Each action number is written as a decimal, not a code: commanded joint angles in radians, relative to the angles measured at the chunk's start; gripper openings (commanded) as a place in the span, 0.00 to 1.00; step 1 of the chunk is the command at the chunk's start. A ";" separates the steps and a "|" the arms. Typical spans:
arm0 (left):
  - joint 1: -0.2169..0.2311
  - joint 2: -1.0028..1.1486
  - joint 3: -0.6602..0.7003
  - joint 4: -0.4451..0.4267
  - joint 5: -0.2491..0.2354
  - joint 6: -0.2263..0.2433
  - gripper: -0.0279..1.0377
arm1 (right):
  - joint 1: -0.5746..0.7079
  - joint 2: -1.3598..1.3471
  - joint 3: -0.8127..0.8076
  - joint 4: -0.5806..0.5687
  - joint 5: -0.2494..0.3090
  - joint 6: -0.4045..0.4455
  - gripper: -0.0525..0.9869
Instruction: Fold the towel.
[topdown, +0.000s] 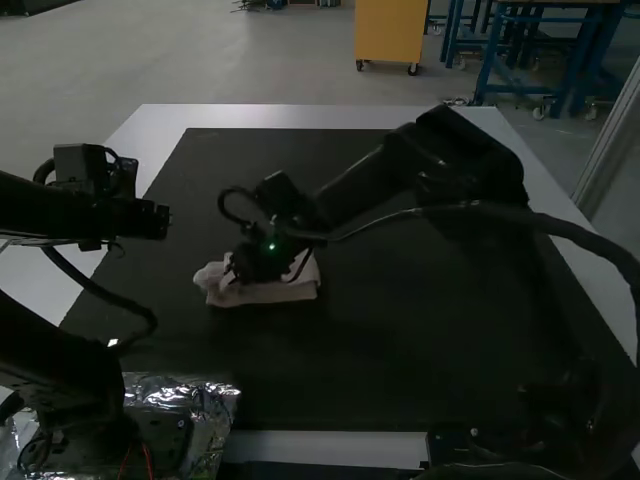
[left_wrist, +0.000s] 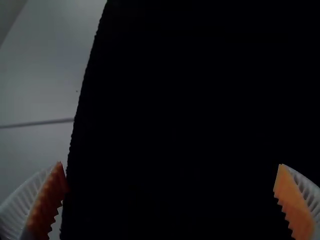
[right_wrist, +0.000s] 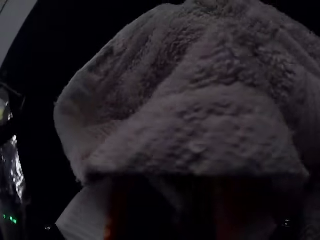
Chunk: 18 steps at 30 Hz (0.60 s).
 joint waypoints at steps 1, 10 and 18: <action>-0.004 -0.019 0.018 0.010 0.009 -0.010 0.94 | 0.006 -0.048 0.004 -0.018 -0.051 -0.035 0.42; -0.004 -0.019 0.018 0.009 0.009 -0.010 0.94 | 0.000 -0.118 -0.018 -0.052 -0.057 -0.049 0.28; -0.004 -0.020 0.015 0.004 0.009 -0.010 0.94 | -0.008 -0.147 -0.049 -0.047 -0.099 -0.049 0.03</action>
